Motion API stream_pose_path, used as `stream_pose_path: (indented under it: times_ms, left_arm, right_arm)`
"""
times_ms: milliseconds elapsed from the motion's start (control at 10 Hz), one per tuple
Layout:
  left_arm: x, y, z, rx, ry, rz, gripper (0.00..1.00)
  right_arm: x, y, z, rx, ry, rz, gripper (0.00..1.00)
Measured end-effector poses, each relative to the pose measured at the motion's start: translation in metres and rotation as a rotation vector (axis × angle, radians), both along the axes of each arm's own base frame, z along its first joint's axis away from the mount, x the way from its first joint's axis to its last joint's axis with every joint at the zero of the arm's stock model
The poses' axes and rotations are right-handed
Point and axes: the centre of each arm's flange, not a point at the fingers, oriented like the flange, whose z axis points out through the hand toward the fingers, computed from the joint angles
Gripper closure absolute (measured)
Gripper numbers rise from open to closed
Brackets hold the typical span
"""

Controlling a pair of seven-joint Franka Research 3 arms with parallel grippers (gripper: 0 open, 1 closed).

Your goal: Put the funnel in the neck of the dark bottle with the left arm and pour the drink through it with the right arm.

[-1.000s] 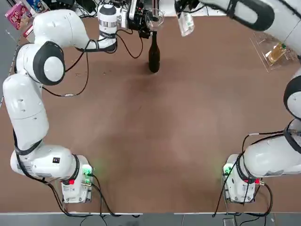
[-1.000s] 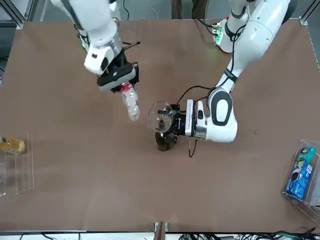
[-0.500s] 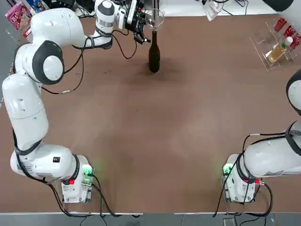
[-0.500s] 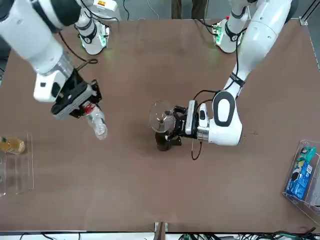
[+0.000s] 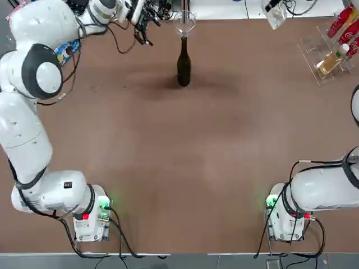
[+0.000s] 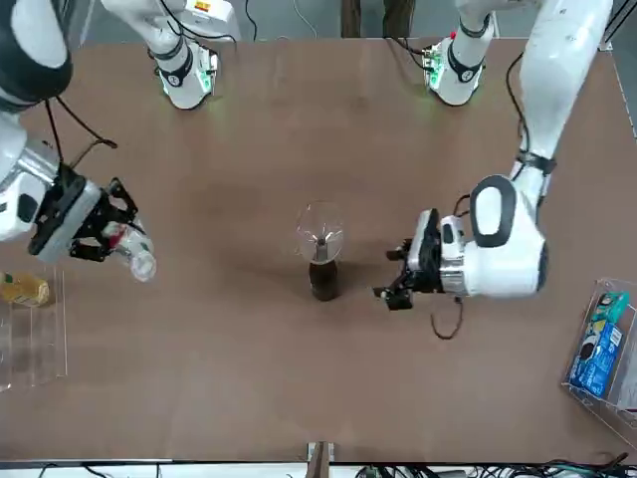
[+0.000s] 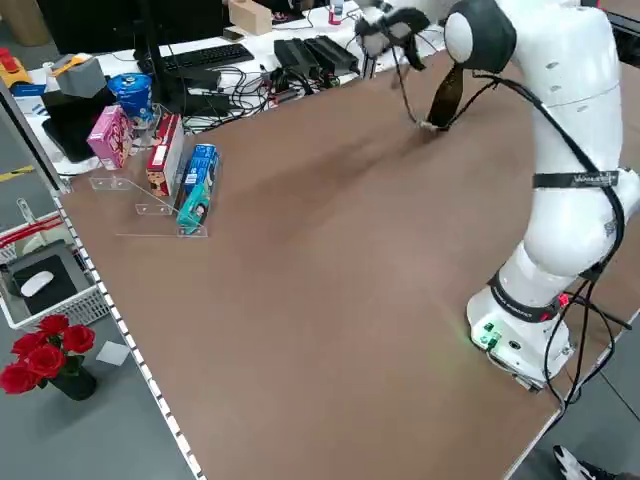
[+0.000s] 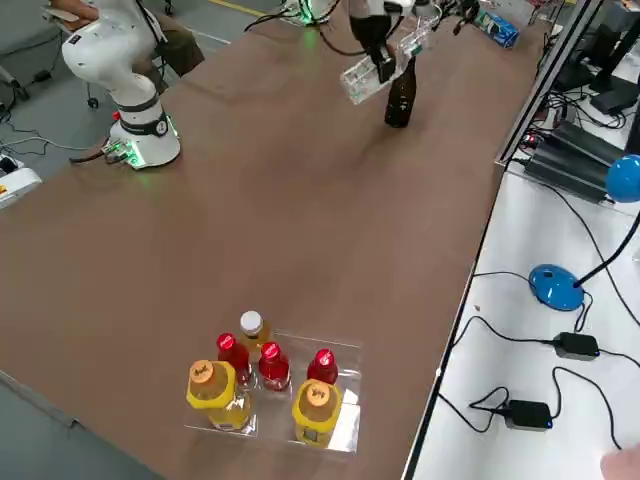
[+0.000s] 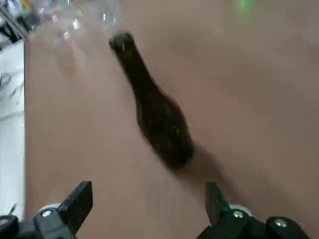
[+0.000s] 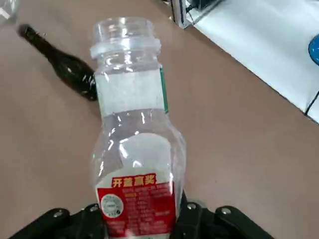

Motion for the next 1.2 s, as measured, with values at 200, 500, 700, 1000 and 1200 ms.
stream_pose_path:
  times_ms: [200,500,700,1000,1200]
  left_arm:
    - [-0.002,0.055,0.046,0.172,0.114,0.177,0.0]
    - [-0.012,0.081,0.115,0.321,0.255,0.476,0.0]
    - [-0.022,0.1,0.15,0.399,0.332,0.759,0.0]
    - [-0.031,0.138,0.165,0.506,0.547,1.284,0.0]
    - [-0.05,0.133,0.189,0.557,0.59,1.462,0.0]
  right_arm:
    - [-0.006,-0.051,-0.036,0.047,-0.064,0.102,0.56]
    - [-0.031,-0.11,-0.101,0.185,-0.188,0.228,0.56]
    - [-0.059,-0.14,-0.149,0.253,-0.276,0.287,0.56]
    - [-0.105,-0.157,-0.229,0.427,-0.425,0.395,0.56]
    - [-0.121,-0.159,-0.281,0.54,-0.47,0.458,0.56]
